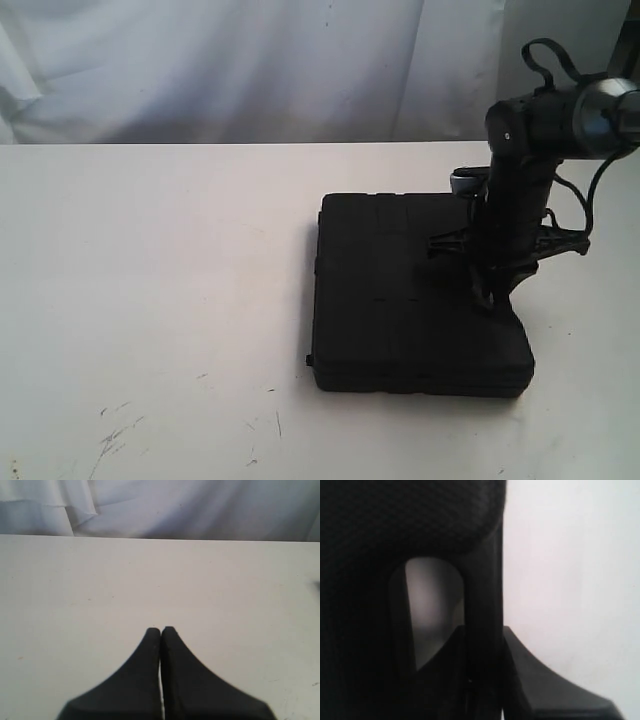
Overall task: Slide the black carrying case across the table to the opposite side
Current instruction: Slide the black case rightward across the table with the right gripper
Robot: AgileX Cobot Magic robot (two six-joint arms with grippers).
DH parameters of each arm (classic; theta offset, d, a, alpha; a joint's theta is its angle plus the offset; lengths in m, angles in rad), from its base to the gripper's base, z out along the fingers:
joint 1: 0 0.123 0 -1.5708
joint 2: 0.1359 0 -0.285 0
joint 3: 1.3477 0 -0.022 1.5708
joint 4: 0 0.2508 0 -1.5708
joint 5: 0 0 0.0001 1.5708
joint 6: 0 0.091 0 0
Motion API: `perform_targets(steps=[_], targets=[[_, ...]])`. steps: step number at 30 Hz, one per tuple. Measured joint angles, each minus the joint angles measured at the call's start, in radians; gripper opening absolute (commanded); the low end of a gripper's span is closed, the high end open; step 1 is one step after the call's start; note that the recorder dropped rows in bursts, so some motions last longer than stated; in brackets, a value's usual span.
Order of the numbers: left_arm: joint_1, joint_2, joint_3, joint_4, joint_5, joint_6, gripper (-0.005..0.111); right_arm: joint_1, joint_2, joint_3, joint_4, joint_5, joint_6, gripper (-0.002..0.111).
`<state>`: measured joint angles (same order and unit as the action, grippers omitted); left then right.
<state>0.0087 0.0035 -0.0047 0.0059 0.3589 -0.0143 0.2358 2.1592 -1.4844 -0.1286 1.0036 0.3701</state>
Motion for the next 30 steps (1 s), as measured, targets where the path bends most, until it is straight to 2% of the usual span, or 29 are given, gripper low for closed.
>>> perform_targets(steps=[17, 30], targets=[[0.000, 0.000, 0.000, 0.000, 0.000, 0.000, 0.000, -0.070, 0.000, 0.000, -0.039, 0.029, -0.013, 0.000], [0.000, 0.000, 0.000, 0.000, 0.000, 0.000, 0.000, -0.143, 0.000, 0.000, -0.049, 0.027, -0.124, 0.000]])
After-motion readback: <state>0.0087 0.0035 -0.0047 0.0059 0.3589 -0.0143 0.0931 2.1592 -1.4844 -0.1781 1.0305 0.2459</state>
